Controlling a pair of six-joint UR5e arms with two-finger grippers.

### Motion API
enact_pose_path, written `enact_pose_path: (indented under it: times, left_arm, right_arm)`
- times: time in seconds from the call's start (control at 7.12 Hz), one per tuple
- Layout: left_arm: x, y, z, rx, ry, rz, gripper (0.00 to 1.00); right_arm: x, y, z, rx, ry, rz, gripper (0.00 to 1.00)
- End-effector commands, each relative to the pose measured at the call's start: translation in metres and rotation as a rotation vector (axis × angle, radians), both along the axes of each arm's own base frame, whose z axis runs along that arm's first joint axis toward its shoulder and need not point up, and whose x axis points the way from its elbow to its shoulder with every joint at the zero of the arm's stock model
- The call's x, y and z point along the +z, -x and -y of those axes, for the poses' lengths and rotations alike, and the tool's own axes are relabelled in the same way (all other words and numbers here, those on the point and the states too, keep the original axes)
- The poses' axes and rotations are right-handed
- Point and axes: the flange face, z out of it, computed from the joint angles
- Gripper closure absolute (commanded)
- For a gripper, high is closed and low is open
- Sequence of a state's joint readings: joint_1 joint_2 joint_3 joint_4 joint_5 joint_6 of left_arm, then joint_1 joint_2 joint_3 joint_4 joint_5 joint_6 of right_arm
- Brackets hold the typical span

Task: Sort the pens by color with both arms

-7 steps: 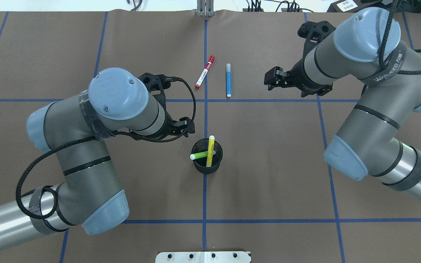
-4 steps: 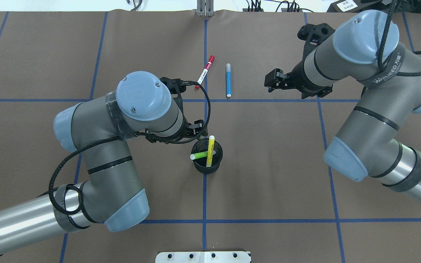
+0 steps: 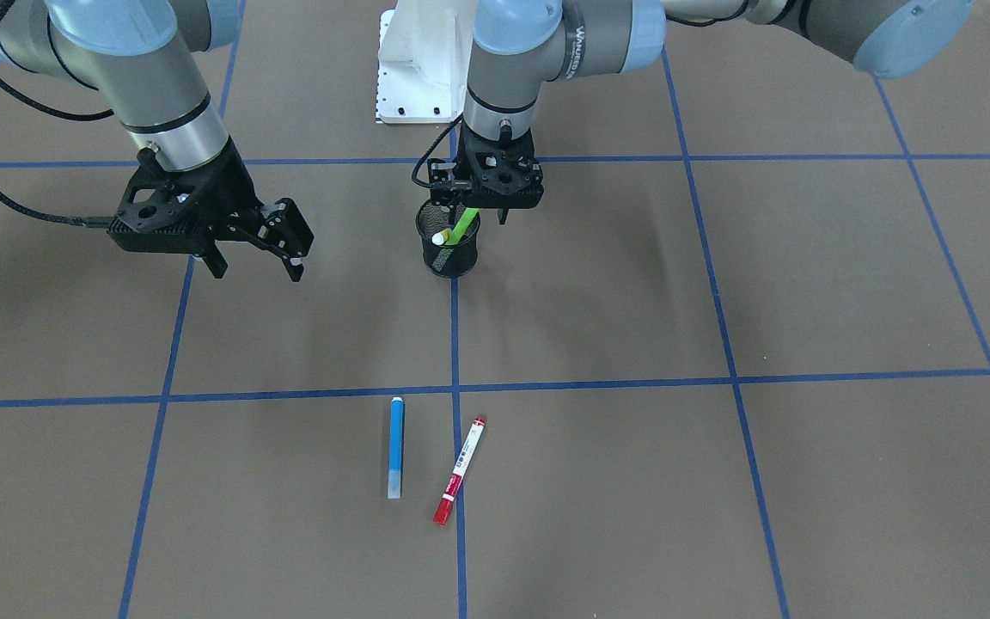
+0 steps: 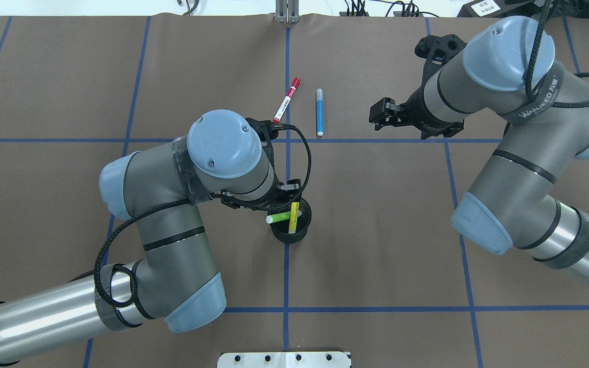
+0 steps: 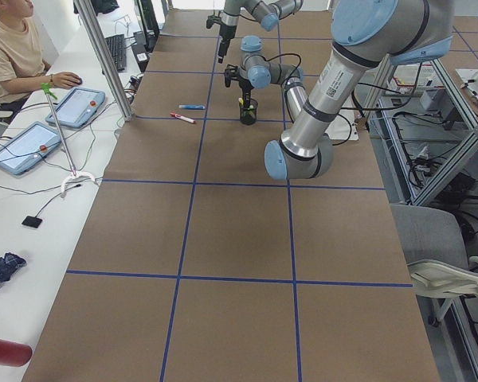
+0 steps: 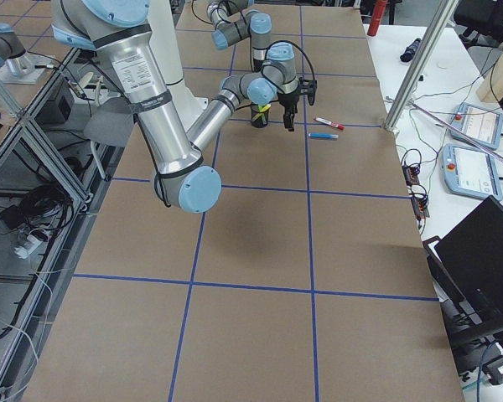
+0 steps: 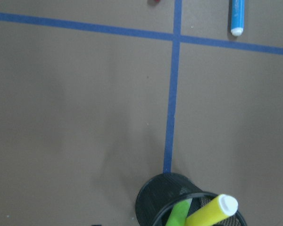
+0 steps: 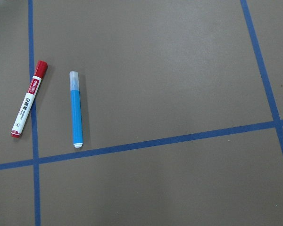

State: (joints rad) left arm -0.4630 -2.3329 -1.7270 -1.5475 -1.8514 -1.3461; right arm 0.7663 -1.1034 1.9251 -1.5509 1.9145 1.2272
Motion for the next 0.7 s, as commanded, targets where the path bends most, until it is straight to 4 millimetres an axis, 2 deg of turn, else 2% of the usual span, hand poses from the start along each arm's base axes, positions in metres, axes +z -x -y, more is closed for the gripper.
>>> enact_pose_path:
  times: [0.0, 0.56]
  left_arm:
    - [-0.0001, -0.0085, -0.0127, 0.02, -0.002, -0.011, 0.55]
    - [0.0031, -0.0073, -0.0125, 0.021, 0.002, -0.006, 0.56]
  right_arm:
    - [0.0012, 0.0007, -0.0001, -0.001, 0.002, -0.002, 0.0]
    - [0.0003, 0.0008, 0.0, 0.0, 0.002, 0.0, 0.0]
